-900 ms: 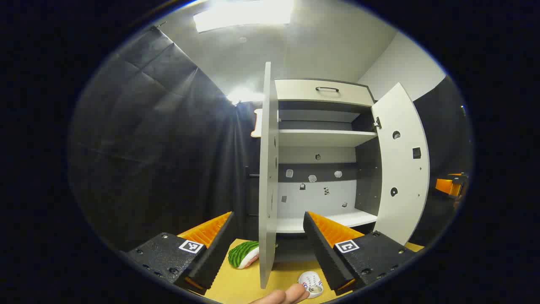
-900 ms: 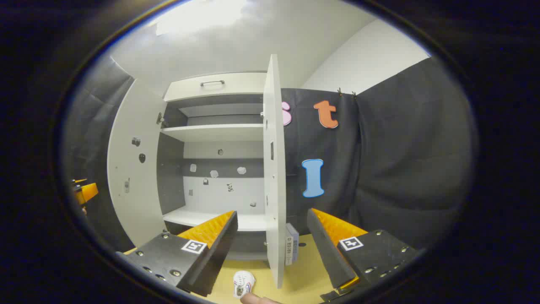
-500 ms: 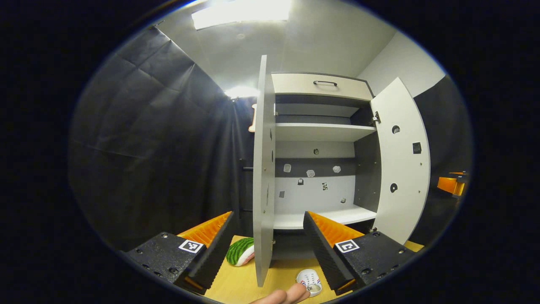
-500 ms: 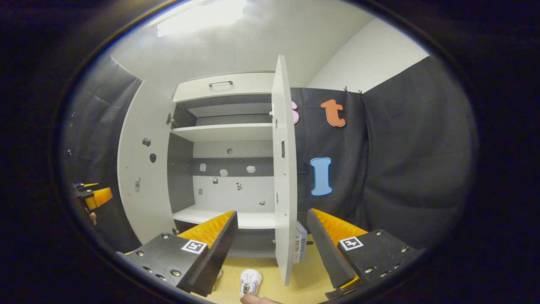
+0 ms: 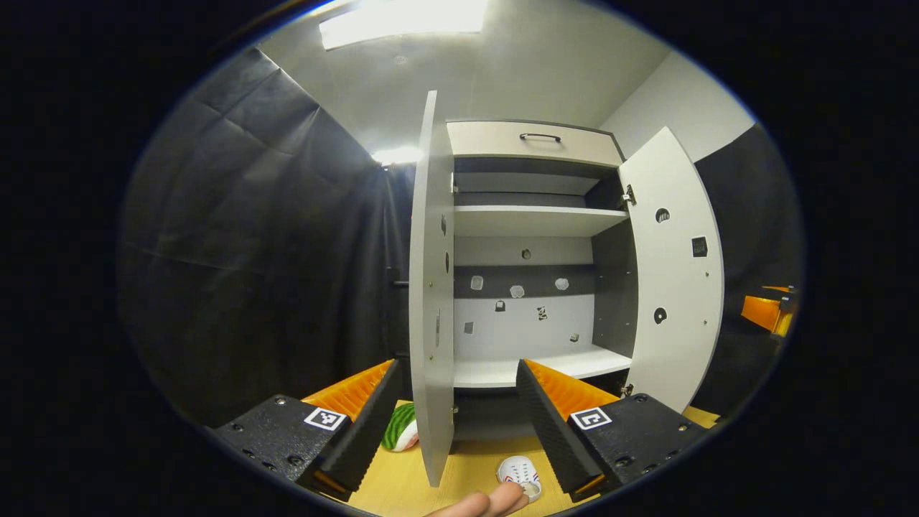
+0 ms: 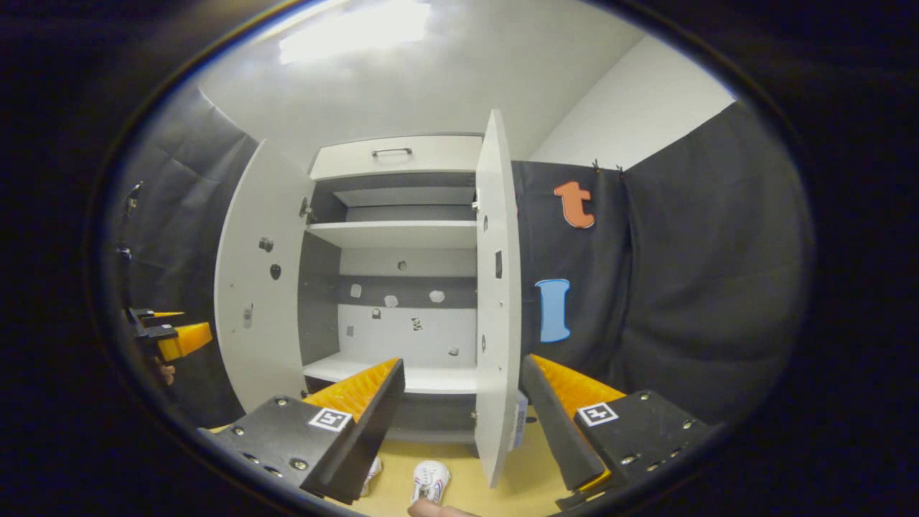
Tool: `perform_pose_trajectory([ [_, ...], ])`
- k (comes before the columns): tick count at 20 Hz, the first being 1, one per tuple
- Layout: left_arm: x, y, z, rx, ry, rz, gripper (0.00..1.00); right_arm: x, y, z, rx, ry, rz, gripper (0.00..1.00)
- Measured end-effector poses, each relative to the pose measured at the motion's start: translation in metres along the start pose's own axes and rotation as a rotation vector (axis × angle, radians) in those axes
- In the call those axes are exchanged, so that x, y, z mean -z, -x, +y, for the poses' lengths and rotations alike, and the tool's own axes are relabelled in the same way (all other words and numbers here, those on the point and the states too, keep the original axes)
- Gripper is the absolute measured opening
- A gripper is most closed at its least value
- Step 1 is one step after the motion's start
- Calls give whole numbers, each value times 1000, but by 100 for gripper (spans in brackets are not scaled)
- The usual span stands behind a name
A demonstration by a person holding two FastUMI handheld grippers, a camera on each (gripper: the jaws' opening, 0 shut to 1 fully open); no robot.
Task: Grab one shoe with the right hand and put it into the shoe cabinet, grab the other shoe with the left hand and put it into the shoe cabinet; then close the right door with the right hand and the left door with the left hand.
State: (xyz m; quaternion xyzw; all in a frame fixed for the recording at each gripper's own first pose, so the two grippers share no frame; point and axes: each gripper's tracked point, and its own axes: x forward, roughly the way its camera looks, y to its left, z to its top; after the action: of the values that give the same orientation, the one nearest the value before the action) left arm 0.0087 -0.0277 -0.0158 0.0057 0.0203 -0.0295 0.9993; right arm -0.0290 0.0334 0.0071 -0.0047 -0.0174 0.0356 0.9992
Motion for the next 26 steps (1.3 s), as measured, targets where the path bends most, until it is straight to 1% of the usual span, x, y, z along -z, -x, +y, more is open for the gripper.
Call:
perform_pose_trajectory([
  [1,1,0,0,1,0,1,98,1,0,0,-2,8,3,98],
  [4,4,0,-2,6,4,3,98,4,-5,-1,-1,29,16,98],
  [5,7,0,-1,7,10,8,98,7,-7,-3,1,36,22,94],
  [6,9,0,-2,8,14,12,98,8,-9,-5,3,39,26,98],
  [7,12,0,-4,14,15,16,98,9,-13,-9,6,42,29,98],
  [8,15,0,-5,20,13,20,98,11,-18,-11,4,44,34,94],
  [9,18,-1,-5,22,11,23,96,16,-23,-13,5,47,48,94],
  [10,21,-3,-6,24,14,27,98,24,-28,-16,9,44,70,98],
  [11,23,-2,-6,26,19,31,96,33,-33,-17,7,37,92,98],
  [12,26,-4,-6,28,23,31,98,41,-38,-15,-6,25,111,98],
  [14,33,-2,-5,29,29,28,98,60,-46,-5,-48,2,150,98],
  [18,53,3,-12,59,25,39,98,102,-56,16,-90,-14,196,98],
  [24,79,9,-19,90,19,70,98,198,-66,70,-156,-61,309,98],
  [25,85,10,-18,89,24,80,98,216,-65,78,-164,-59,328,94],
  [26,88,11,-18,89,32,89,98,233,-68,85,-169,-56,349,99],
])
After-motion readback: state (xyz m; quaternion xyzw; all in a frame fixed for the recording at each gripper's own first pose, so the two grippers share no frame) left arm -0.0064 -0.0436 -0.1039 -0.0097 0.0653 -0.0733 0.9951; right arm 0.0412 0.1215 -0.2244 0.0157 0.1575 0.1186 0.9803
